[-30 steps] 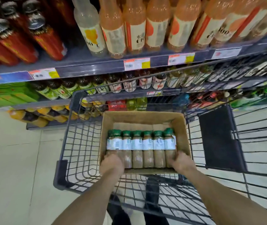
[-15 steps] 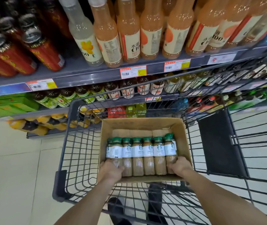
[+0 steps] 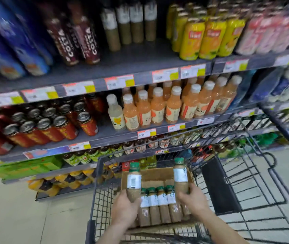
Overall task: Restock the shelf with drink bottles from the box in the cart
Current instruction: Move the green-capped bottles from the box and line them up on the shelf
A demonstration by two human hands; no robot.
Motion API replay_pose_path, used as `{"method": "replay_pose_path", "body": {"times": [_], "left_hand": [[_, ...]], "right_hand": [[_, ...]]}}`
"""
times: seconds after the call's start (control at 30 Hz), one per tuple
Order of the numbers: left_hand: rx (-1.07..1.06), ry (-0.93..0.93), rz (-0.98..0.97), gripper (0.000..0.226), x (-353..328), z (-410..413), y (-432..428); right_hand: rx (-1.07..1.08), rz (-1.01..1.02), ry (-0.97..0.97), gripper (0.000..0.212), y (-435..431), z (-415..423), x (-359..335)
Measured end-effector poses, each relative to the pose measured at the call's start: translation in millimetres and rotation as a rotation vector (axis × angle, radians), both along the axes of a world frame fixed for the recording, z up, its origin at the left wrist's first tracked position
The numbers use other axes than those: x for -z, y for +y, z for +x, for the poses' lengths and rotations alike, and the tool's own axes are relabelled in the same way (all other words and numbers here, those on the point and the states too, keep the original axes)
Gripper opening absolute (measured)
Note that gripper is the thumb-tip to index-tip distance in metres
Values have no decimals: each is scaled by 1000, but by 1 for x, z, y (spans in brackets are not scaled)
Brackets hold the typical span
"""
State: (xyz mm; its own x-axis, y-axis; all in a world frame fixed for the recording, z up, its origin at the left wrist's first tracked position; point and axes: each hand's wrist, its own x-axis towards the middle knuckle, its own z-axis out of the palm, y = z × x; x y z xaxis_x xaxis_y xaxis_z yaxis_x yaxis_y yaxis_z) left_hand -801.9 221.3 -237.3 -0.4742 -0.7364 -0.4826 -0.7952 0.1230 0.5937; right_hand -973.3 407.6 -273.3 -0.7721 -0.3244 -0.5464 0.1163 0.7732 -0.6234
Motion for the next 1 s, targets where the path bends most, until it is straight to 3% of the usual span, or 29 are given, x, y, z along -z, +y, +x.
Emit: {"method": "replay_pose_path", "body": {"times": [0.07,0.2,0.5,1.0], "left_hand": [[10,70,-25,29,-27,-2,-9],[31,97,-83,63,-74,-9,-27],[43,338,-254,42,-154,-26,-57],[21,627,-523,53,-257,-140,-119]], "right_hand": [[4,-83,26,47,-15,6,-33],[7,-185,149,45,-45,12,-94],[-66,-331,317,46,-99,17,-193],[-145,-474,585,47,-187,-109,-306]]}}
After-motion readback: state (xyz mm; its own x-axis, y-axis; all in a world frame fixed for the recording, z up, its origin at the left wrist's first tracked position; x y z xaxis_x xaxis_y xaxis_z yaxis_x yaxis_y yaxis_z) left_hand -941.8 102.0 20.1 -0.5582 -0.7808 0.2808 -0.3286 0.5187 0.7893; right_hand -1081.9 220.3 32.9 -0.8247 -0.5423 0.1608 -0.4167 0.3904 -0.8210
